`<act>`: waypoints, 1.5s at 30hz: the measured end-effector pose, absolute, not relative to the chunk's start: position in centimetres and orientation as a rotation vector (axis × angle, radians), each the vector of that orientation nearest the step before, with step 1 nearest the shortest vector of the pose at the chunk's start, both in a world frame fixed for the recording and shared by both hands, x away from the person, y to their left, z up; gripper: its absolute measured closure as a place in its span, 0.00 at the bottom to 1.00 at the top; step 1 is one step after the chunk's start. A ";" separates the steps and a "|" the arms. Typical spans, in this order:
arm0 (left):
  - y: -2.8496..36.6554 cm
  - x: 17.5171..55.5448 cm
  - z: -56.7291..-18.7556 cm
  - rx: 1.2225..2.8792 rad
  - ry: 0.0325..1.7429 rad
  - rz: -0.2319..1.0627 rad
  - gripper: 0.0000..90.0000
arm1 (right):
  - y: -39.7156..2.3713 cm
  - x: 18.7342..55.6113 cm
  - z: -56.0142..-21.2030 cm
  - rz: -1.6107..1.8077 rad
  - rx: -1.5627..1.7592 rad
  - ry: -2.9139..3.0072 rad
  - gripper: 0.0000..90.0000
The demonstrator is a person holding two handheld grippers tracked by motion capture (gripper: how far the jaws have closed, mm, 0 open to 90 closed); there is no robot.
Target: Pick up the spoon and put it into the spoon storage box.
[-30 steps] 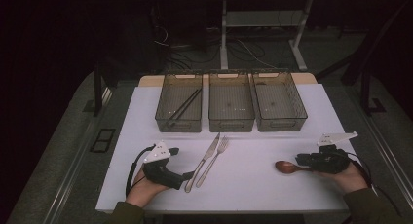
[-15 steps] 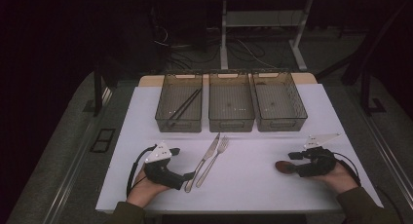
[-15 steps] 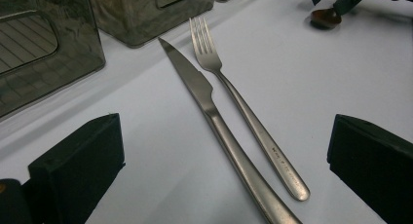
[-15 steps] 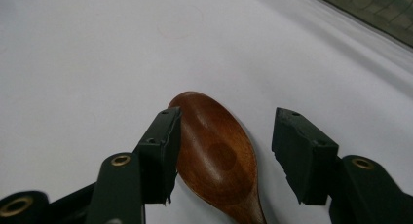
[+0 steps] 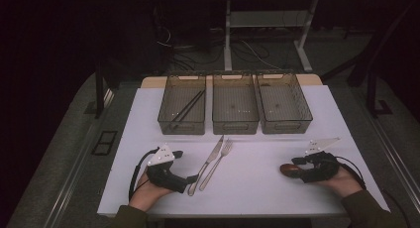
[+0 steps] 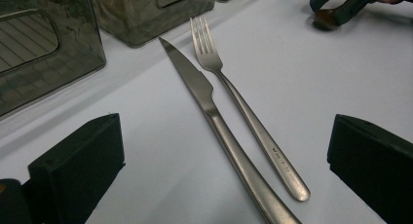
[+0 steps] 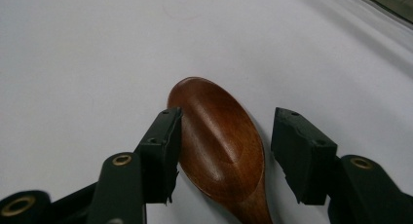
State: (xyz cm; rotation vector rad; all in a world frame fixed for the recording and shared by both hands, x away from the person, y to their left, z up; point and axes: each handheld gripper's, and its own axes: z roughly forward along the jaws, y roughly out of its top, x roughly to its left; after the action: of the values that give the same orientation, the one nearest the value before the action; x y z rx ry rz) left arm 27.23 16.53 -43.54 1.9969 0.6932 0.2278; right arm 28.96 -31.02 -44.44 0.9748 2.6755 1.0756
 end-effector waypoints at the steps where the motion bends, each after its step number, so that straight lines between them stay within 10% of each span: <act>1: 16.6 27.2 -43.5 1.996 0.692 0.230 0.00 | -31.0 28.9 -44.4 1.071 0.968 2.682 0.49; 45: 16.4 27.1 -43.6 2.001 0.674 0.224 0.00 | -31.0 28.0 -44.4 1.014 0.780 2.776 0.87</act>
State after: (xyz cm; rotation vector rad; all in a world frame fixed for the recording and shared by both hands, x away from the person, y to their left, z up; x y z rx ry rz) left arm 27.14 16.39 -43.55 2.0012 0.6745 0.2236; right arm 28.03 -31.00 -44.37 0.7801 2.7761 1.0145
